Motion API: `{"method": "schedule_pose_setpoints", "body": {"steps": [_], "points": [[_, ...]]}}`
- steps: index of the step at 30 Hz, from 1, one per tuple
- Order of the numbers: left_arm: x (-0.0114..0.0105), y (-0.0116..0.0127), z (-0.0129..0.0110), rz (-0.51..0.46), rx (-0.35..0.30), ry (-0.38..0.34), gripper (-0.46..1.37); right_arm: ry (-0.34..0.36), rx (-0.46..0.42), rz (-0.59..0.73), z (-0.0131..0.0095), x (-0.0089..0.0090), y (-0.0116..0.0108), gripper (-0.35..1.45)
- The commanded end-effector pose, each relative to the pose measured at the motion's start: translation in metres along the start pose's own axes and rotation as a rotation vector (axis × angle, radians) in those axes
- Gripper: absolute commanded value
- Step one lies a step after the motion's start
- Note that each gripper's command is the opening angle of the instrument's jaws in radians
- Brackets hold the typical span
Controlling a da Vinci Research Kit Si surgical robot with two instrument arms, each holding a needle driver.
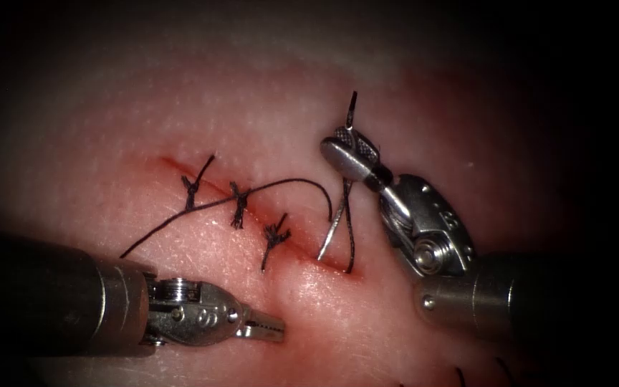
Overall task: Wound Closure
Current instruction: Use the right gripper to throw the needle through the bottom of the wound
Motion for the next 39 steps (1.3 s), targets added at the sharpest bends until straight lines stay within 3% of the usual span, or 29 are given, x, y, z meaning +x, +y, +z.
{"method": "schedule_pose_setpoints", "body": {"steps": [1, 8, 16, 28, 35, 39], "points": [[-0.0001, 0.0001, 0.0, 0.001, -0.005, 0.0, -0.28, -0.002, -0.007, 0.021, 0.0001, -0.0001, -0.0001, -0.35], [-0.0004, 0.0002, -0.0002, -0.002, -0.006, 0.0, -0.19, -0.045, -0.062, 0.206, -0.0007, -0.0012, -0.0002, -0.35], [-0.0001, 0.0002, 0.0001, -0.005, -0.003, 0.002, -0.22, -0.065, -0.054, 0.376, -0.0006, -0.0025, -0.0009, -0.35], [-0.0001, 0.0001, 0.0, -0.005, -0.004, 0.003, -0.22, -0.175, -0.066, 0.612, -0.0004, -0.005, -0.0039, -0.35], [0.0003, -0.0003, -0.0002, -0.013, -0.009, 0.003, -0.21, -0.238, -0.08, 0.644, -0.0013, -0.0064, -0.0058, -0.35], [0.0005, -0.0004, -0.0004, -0.009, -0.01, 0.004, -0.22, -0.261, -0.077, 0.666, -0.0021, -0.0082, -0.0071, -0.35]]}}
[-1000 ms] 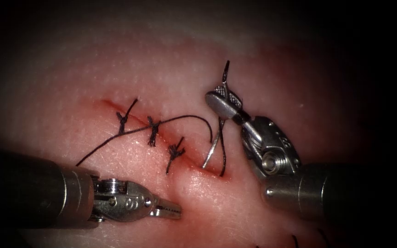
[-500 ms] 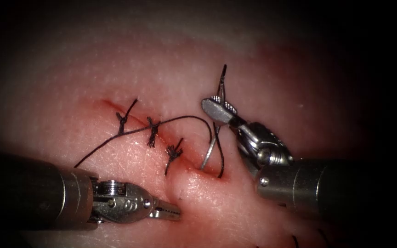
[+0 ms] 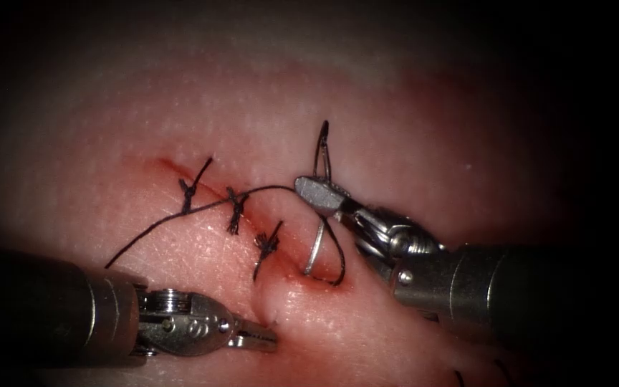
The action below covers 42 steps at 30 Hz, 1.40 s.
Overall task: Wound Closure
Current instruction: Use the right gripper to throw the needle through the bottom of the wound
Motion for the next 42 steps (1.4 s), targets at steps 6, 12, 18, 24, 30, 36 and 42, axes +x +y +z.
{"method": "schedule_pose_setpoints", "body": {"steps": [6, 12, 18, 24, 30, 36, 42], "points": [[0.0002, -0.0002, -0.0003, 0.004, -0.007, 0.001, -0.19, -0.041, -0.021, 0.027, -0.0005, -0.0034, 0.0007, -0.35], [0.0006, -0.0006, -0.0007, 0.002, -0.012, 0.002, -0.07, -0.067, -0.052, 0.033, -0.0019, -0.0061, 0.0007, -0.35], [0.001, -0.001, -0.001, -0.002, -0.019, 0.009, 0.0, -0.072, -0.09, 0.035, -0.003, -0.0079, 0.0008, -0.35], [0.0011, -0.001, -0.0011, 0.002, -0.018, 0.012, 0.0, -0.067, -0.101, 0.034, -0.0031, -0.0081, 0.0007, -0.35], [0.0012, -0.001, -0.0013, 0.013, -0.019, 0.016, 0.01, -0.1, -0.098, -0.055, -0.0033, -0.0078, 0.0002, -0.35], [0.0013, -0.001, -0.0015, 0.038, -0.015, 0.033, 0.0, -0.078, 0.001, -0.317, -0.0026, -0.0055, 0.0001, 0.42], [0.0012, -0.0012, -0.0023, 0.109, -0.001, 0.083, -0.07, 0.051, 0.055, -0.471, -0.0022, -0.0016, 0.0008, 0.99]]}}
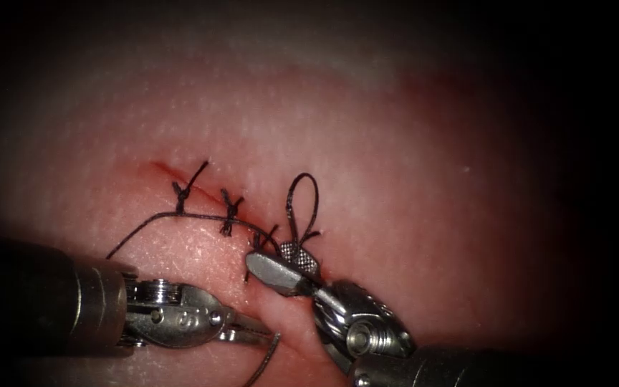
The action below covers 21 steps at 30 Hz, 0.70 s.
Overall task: Wound Closure
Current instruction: Use the right gripper to throw the needle through the bottom of the wound
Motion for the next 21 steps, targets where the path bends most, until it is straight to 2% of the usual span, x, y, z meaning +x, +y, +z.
{"method": "schedule_pose_setpoints", "body": {"steps": [1, 3, 5, 8, 13, 14, 17, 21], "points": [[-0.0002, -0.0001, -0.0003, 0.022, 0.009, 0.014, -0.05, 0.03, -0.001, -0.024, -0.0001, 0.0002, 0.0003, 1.02], [-0.0002, -0.0004, -0.0008, 0.061, 0.015, 0.042, 0.0, 0.061, -0.021, -0.051, -0.0002, 0.0015, 0.0012, 1.1], [-0.0002, -0.0007, -0.0014, 0.078, 0.025, 0.084, -0.08, 0.074, -0.032, -0.055, -0.0006, 0.0028, 0.0021, 1.13], [-0.0002, -0.001, -0.0021, 0.106, 0.032, 0.144, -0.02, 0.082, -0.05, -0.052, -0.0013, 0.0045, 0.0033, 1.14], [-0.0001, -0.0008, -0.0023, 0.146, 0.029, 0.174, 0.09, 0.09, -0.077, -0.064, -0.0022, 0.0078, 0.0054, 1.14], [0.0, -0.0006, -0.0022, 0.158, 0.023, 0.179, 0.17, 0.089, -0.082, -0.074, -0.0024, 0.0087, 0.0058, 1.14], [0.0002, -0.0002, -0.0021, 0.173, -0.005, 0.198, 0.32, 0.088, -0.082, -0.079, -0.0027, 0.0097, 0.0064, 1.11], [0.0005, 0.0005, -0.0022, 0.199, -0.058, 0.267, 0.74, 0.053, -0.079, -0.078, -0.0031, 0.0104, 0.0072, 1.11]]}}
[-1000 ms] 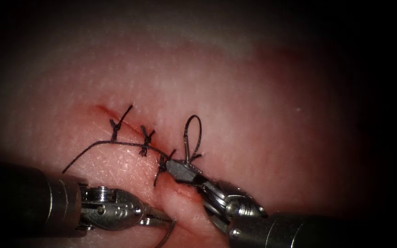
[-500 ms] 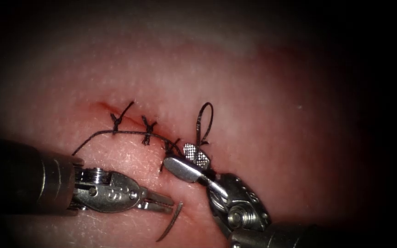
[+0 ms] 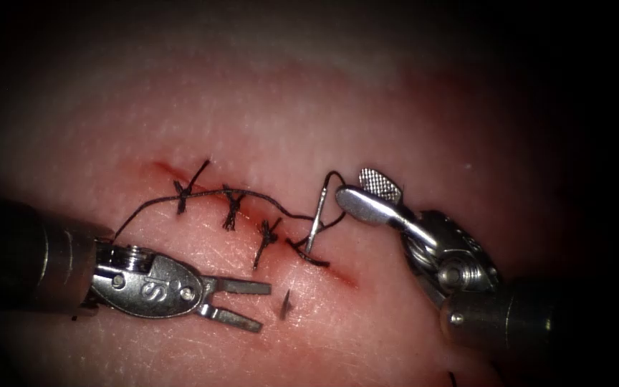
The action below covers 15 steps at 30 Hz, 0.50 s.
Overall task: Wound Closure
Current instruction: Use the right gripper to throw the needle through the bottom of the wound, then use the left gripper to pull the needle through the tissue
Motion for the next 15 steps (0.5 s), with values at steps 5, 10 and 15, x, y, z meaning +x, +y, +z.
{"method": "schedule_pose_setpoints", "body": {"steps": [5, 10, 15], "points": [[0.0002, -0.0001, 0.0004, -0.012, -0.016, 0.07, 0.84, -0.065, -0.021, -0.009, -0.0006, -0.0002, 0.0012, 1.09], [0.0008, -0.0005, 0.0018, -0.021, -0.022, 0.101, 0.73, -0.103, -0.008, -0.024, -0.0017, -0.0019, 0.0027, 1.08], [0.0011, -0.0012, 0.0031, -0.077, -0.037, 0.121, 0.42, -0.121, 0.021, -0.046, -0.0026, -0.0036, 0.0032, 1.15]]}}
